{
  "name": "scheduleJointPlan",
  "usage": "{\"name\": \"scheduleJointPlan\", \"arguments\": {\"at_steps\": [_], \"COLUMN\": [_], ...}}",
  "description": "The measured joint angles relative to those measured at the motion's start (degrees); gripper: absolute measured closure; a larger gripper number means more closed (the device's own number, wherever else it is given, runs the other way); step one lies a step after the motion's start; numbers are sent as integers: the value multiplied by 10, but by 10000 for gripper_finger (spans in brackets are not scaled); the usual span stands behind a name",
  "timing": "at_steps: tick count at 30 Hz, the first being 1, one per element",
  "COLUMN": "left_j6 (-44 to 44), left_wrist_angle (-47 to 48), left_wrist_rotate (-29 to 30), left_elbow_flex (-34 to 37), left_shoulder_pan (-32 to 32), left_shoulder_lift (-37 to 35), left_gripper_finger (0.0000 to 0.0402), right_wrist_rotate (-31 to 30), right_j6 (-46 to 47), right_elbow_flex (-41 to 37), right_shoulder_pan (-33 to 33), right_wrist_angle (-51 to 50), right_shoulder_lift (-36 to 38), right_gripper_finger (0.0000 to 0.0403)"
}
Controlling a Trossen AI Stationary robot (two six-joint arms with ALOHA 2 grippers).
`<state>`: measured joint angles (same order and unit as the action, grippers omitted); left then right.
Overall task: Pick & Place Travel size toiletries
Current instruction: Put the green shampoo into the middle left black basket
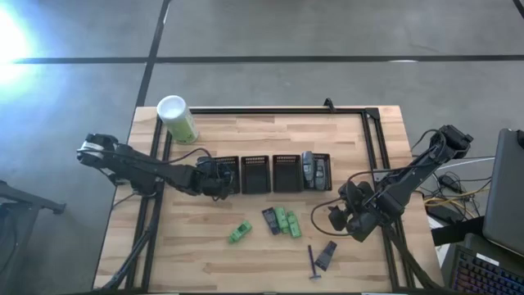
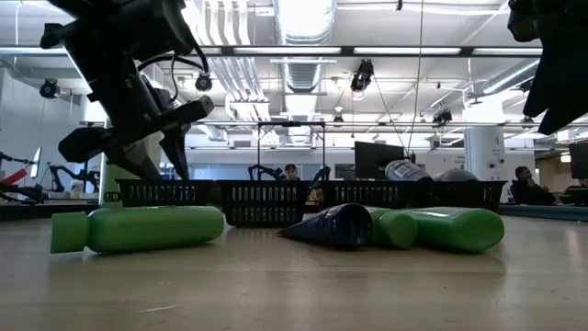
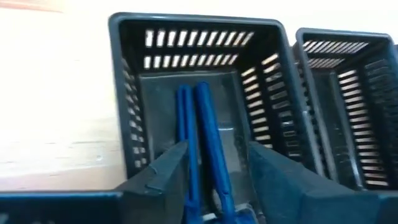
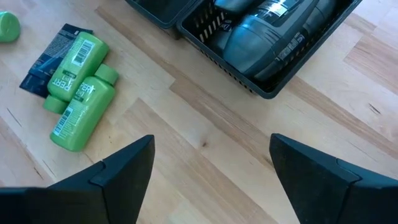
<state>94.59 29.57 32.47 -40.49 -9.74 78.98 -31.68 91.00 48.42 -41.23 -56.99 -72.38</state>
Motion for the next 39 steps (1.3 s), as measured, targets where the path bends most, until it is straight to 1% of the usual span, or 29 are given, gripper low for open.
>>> {"name": "scheduleJointPlan", "arguments": {"at_steps": [4,8,12,14,18,20,23,24,26,30,33,35,37,39], "left_j6": [-14,-128,-166,-217,-318,-346,-351,-350,-344,-343,-342,-341,-337,-335], "left_wrist_angle": [-10,-48,-48,-48,-48,-44,-20,-16,-6,18,41,51,56,83], "left_wrist_rotate": [1,-3,-28,-56,-148,-169,-176,-187,-201,-205,-205,-205,-205,-205], "left_elbow_flex": [-18,-57,-103,-123,-164,-185,-223,-236,-262,-317,-350,-361,-366,-371], "left_shoulder_pan": [-5,-20,-38,-50,-85,-108,-144,-154,-169,-191,-199,-203,-202,-202], "left_shoulder_lift": [-1,-1,1,8,43,72,131,151,192,253,280,286,287,287], "left_gripper_finger": [216,215,217,217,217,216,208,202,184,137,102,83,70,64], "right_wrist_rotate": [11,37,41,41,38,38,37,37,36,37,37,37,37,37], "right_j6": [-16,-40,-42,-42,-42,-42,-38,-35,-32,-31,-34,-37,-40,-41], "right_elbow_flex": [0,0,0,0,0,0,0,0,0,0,0,0,0,0], "right_shoulder_pan": [0,0,0,0,0,0,0,0,0,0,0,0,0,0], "right_wrist_angle": [1,2,2,2,2,2,3,2,3,3,3,4,4,3], "right_shoulder_lift": [0,0,0,0,0,0,0,0,0,0,0,0,0,0], "right_gripper_finger": [82,76,72,71,67,65,61,59,55,49,50,54,60,66]}}
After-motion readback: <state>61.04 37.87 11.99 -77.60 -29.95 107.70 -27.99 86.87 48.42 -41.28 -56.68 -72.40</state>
